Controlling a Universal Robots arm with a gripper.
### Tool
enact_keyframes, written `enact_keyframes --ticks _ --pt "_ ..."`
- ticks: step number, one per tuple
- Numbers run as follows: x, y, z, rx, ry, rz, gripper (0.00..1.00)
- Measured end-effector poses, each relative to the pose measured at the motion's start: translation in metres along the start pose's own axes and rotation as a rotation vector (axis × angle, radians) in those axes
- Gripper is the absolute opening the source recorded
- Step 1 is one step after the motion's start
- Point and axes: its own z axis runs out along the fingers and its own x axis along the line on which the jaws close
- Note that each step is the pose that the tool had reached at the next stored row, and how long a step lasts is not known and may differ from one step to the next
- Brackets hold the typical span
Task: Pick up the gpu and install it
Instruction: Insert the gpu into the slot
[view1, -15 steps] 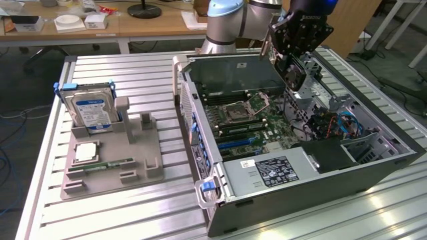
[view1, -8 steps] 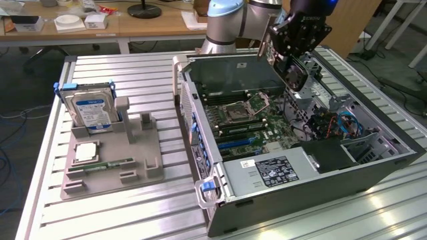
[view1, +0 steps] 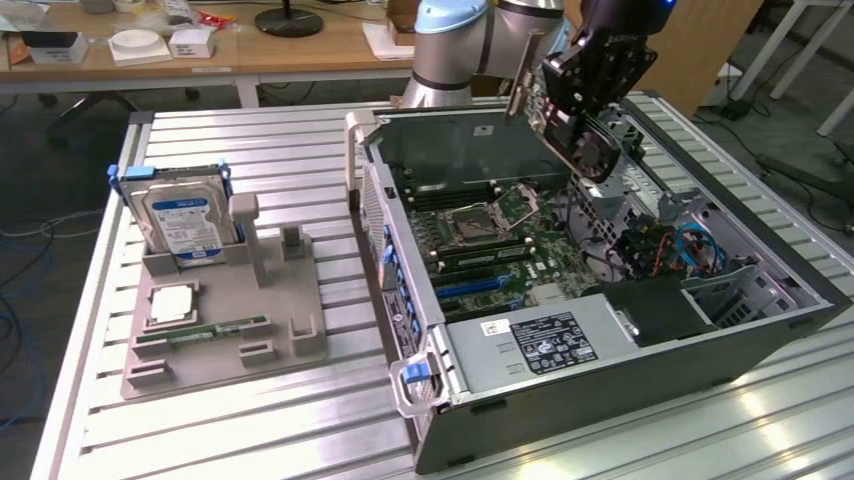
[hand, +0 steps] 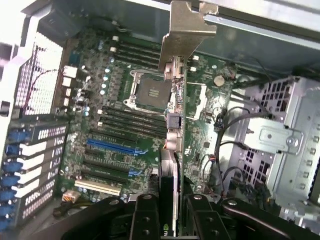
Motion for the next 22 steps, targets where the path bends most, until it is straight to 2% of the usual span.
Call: enact_keyframes --ticks 10,22 --pt "0.0000 0.0000 0.0013 -0.0006 0.0021 -0.169 0.27" --pt "0.0000 -0.0001 0.0031 -0.0013 0.0041 -0.347 0.27"
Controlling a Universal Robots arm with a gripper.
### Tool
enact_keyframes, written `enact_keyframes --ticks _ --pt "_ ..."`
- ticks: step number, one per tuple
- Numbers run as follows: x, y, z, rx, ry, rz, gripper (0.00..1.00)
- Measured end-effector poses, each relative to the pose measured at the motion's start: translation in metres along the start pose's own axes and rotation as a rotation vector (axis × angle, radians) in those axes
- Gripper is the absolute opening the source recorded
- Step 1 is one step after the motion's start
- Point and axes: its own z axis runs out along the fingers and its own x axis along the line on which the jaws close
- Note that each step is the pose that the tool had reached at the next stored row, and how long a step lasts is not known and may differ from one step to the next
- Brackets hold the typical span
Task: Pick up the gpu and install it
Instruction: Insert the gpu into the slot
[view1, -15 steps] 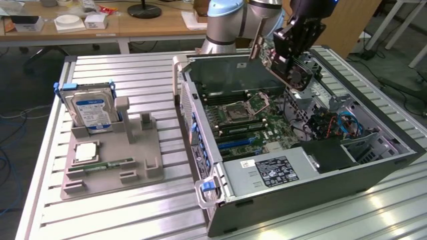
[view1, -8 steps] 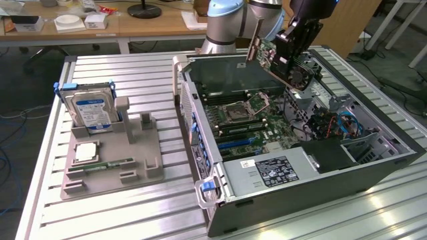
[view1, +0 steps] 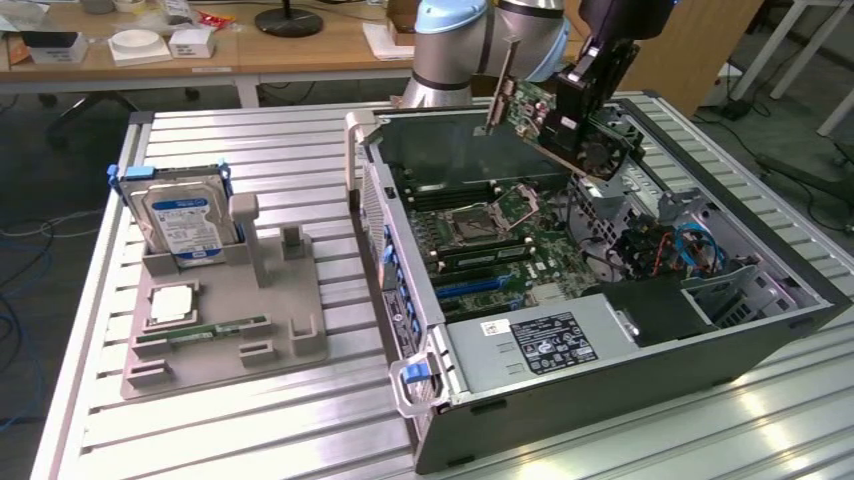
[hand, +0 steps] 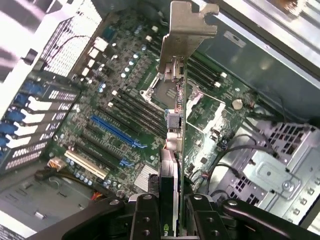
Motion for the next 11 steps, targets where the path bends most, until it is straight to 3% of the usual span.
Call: enact_keyframes --ticks 11 --pt "-0.0001 -0.0001 0.0015 -0.0006 0.0022 -0.189 0.27"
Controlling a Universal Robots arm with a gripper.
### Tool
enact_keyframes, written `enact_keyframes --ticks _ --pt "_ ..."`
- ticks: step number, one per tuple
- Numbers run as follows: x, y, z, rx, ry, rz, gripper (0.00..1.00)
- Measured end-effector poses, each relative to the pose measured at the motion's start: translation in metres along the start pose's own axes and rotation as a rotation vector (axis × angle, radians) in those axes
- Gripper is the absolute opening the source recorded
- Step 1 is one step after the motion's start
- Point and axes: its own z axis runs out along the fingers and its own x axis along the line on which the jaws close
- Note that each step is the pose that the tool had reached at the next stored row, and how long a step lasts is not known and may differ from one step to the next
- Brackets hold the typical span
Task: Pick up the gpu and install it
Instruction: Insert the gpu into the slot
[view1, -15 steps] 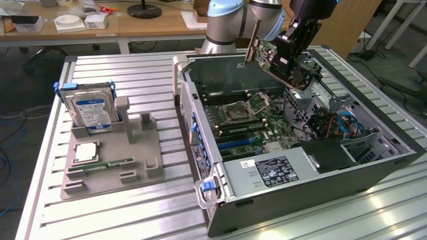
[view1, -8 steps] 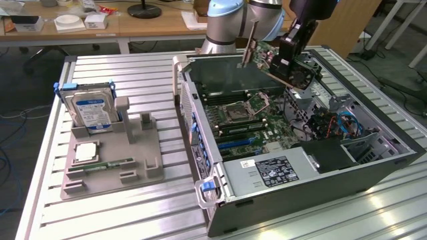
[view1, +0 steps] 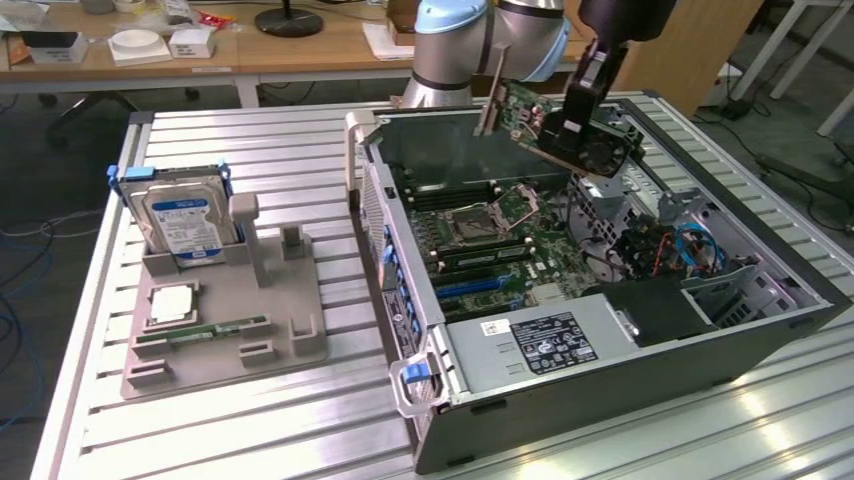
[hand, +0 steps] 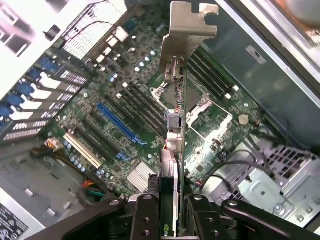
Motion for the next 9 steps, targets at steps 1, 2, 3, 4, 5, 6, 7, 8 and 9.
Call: enact_keyframes --ticks 1,2,3,4,5,6,7,8,9 --pt "0.0000 0.0000 0.0001 0.0000 0.0002 -0.017 0.27" --pt "0.0000 0.0000 0.0003 -0.0001 0.0004 -0.033 0.27" --pt "0.0000 0.0000 0.0004 -0.0002 0.0006 -0.049 0.27" --pt "0.0000 0.0000 0.0005 -0.0002 0.0008 -0.065 0.27" --pt "0.0000 0.0000 0.0007 -0.0003 0.0010 -0.083 0.27" --pt "0.0000 0.0000 0.0008 -0.0004 0.0012 -0.100 0.27" --pt "0.0000 0.0000 0.0009 -0.0004 0.0014 -0.116 0.27" --pt "0.0000 -0.0001 0.0010 -0.0005 0.0016 -0.133 0.27" --pt "0.0000 -0.0001 0.0012 -0.0006 0.0017 -0.149 0.27"
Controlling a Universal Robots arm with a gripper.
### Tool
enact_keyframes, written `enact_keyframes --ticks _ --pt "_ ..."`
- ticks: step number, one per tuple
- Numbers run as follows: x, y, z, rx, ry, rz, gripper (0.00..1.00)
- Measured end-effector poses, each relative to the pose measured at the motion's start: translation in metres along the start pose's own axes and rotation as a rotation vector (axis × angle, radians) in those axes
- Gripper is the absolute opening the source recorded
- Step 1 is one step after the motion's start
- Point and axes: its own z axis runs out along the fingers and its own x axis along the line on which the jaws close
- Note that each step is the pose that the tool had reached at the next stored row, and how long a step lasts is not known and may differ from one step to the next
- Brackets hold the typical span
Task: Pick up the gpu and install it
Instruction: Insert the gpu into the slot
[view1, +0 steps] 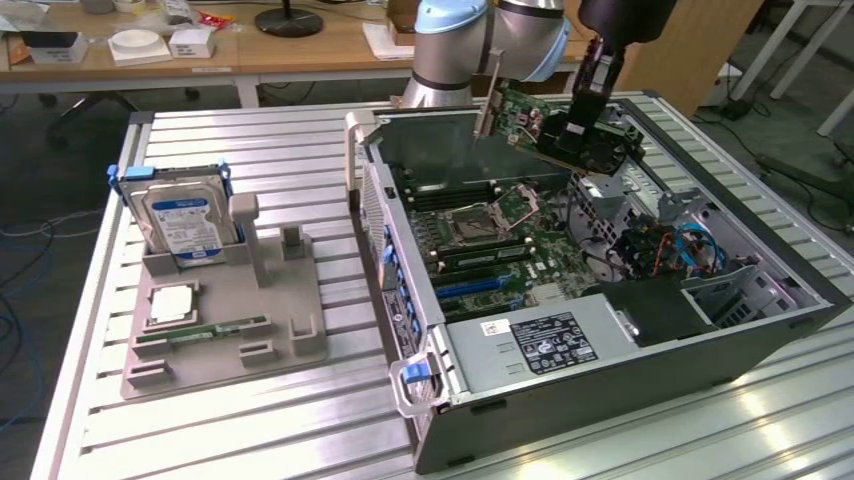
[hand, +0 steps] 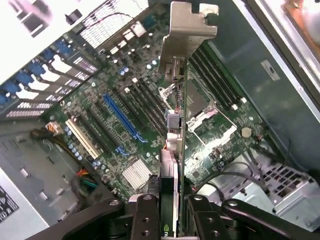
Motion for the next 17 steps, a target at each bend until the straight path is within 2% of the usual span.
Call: enact_keyframes --ticks 17 --pt "-0.0002 -0.0002 0.0018 -0.0011 0.0032 -0.269 0.27"
